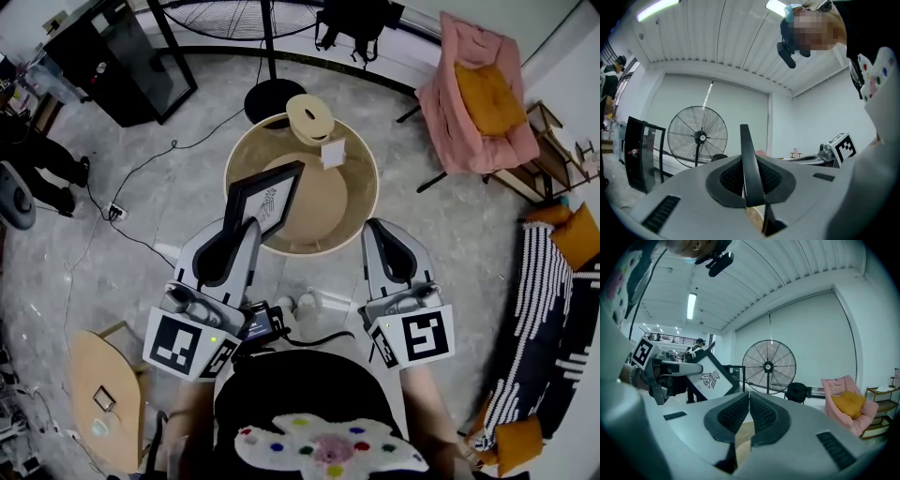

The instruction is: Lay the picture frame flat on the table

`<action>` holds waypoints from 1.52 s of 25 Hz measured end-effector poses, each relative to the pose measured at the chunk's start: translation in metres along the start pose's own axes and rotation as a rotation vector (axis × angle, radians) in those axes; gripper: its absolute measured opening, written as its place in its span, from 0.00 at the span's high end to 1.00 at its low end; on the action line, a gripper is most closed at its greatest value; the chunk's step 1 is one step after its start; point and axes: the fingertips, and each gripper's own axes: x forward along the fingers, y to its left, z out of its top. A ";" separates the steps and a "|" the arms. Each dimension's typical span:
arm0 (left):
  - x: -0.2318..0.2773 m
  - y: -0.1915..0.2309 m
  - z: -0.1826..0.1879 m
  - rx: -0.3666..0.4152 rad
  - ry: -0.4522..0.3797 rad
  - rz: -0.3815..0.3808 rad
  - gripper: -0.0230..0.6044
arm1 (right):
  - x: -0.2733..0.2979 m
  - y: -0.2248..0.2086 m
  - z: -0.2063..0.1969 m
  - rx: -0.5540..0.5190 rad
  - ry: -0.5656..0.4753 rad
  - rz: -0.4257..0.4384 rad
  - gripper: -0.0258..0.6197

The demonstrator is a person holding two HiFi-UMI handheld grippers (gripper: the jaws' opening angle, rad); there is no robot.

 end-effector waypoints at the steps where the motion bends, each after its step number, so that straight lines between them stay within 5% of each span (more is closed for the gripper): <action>1: 0.002 0.001 0.000 -0.002 0.001 -0.007 0.89 | 0.001 0.000 0.001 0.001 -0.003 -0.007 0.91; 17: 0.023 0.009 0.005 -0.041 -0.022 -0.131 0.89 | 0.023 0.005 0.011 0.063 -0.032 -0.041 0.91; 25: 0.027 0.004 0.008 -0.145 -0.052 -0.186 0.89 | 0.034 0.016 0.006 0.151 -0.017 0.033 0.89; 32: 0.030 -0.003 0.011 -0.184 -0.063 -0.247 0.89 | 0.048 0.025 0.000 0.275 -0.015 0.120 0.70; 38: 0.030 -0.007 0.015 -0.258 -0.095 -0.313 0.89 | 0.054 0.022 -0.007 0.388 -0.018 0.133 0.69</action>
